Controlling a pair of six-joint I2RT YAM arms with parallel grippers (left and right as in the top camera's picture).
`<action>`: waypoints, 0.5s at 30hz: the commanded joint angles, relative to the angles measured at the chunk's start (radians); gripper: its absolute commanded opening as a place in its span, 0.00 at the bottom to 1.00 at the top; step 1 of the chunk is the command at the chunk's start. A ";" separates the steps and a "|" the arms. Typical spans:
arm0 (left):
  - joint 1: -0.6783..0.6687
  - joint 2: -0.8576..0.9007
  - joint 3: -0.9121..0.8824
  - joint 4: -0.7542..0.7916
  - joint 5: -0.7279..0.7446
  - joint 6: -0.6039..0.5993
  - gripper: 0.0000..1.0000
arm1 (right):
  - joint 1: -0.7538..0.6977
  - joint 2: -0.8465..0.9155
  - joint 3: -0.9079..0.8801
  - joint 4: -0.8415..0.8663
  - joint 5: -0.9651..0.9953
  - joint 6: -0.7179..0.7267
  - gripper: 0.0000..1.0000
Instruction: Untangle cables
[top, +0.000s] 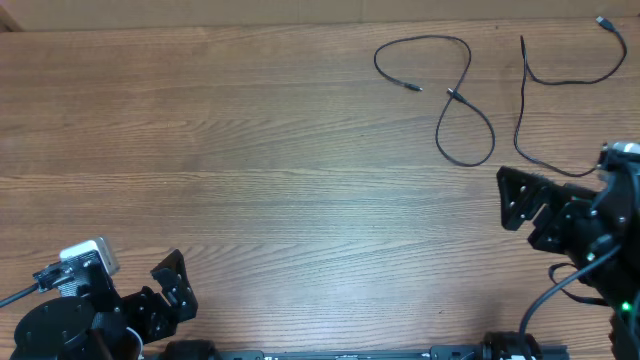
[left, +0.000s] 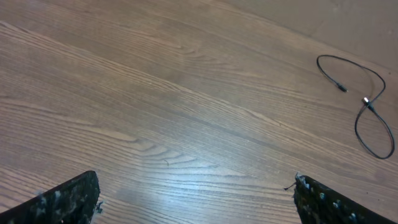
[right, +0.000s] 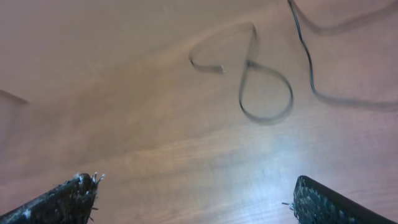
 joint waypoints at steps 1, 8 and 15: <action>-0.002 -0.010 0.000 0.002 0.005 -0.021 0.99 | 0.001 0.018 -0.016 -0.034 0.013 0.004 1.00; -0.002 -0.010 0.000 0.002 0.005 -0.021 1.00 | 0.001 0.037 -0.016 -0.078 0.013 0.004 1.00; -0.002 -0.010 0.000 0.002 0.005 -0.021 0.99 | 0.001 0.037 -0.016 -0.077 0.018 0.003 1.00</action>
